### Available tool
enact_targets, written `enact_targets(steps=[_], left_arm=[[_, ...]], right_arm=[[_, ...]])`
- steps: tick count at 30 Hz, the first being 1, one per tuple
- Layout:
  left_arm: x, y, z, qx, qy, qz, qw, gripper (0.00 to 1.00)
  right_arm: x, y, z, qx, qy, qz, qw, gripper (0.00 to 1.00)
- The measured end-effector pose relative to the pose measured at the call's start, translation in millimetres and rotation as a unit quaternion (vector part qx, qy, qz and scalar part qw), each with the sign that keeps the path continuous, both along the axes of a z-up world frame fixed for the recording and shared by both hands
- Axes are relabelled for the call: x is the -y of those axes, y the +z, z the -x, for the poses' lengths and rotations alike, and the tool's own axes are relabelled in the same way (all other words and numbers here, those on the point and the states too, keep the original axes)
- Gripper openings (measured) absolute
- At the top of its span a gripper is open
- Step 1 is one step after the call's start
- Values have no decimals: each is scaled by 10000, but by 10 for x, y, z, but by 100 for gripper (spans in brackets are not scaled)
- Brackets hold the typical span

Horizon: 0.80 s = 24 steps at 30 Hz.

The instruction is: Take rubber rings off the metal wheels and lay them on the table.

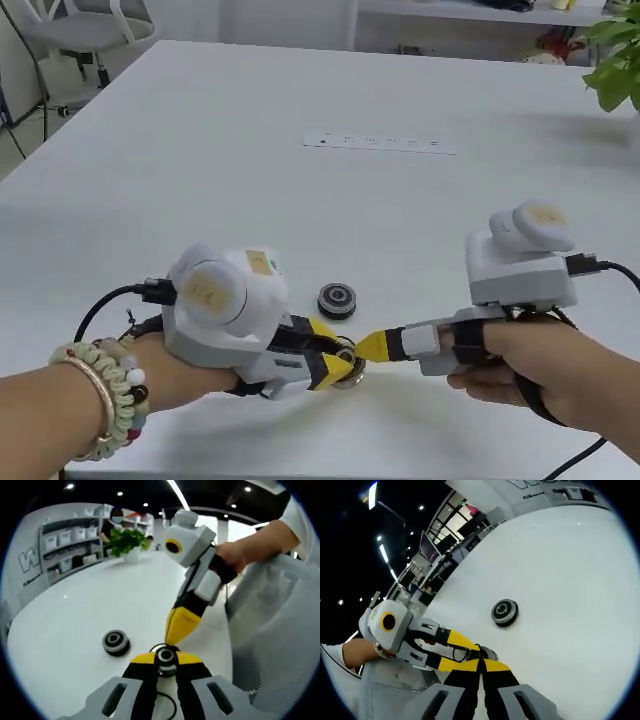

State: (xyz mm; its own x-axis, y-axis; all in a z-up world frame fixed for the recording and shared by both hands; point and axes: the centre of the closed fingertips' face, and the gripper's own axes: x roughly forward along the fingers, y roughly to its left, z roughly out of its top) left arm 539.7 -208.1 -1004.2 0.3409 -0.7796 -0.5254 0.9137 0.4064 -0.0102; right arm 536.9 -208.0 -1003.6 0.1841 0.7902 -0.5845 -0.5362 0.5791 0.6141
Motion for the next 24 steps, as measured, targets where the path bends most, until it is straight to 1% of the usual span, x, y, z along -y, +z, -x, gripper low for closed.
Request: enact_targets(steps=[3, 7, 12, 15, 17, 18, 21, 24], left_arm=[[1, 2, -1, -10, -6, -34, 10000, 14], [-2, 0, 0, -37, -19, -82, 10000, 14], [-12, 16, -5, -63, -6, -109, 9999, 19], [-6, 60, -21, -58, 41, -70, 9999, 17], [5, 103, -32, -17, 44, -17, 10000, 19], [16, 148, -38, 18, 36, 43, 10000, 20], [36, 228, -55, 63, 54, 139, 9999, 22], [86, 328, -56, 95, 64, 309, 9995, 24]], right_arm=[[3, -20, 10, -12, 25, 47, 10000, 0], [-2, -14, -1, 2, 32, 33, 10000, 0], [7, -8, -20, 31, 1, 33, 10000, 0], [17, -13, -25, 39, -15, 56, 10000, 0], [22, -13, -29, 39, -34, 59, 10000, 0], [23, -11, -31, 30, -45, 49, 10000, 0], [28, -4, -47, 12, -75, 24, 10000, 0], [36, 4, -64, 14, -96, 8, 10000, 0]])
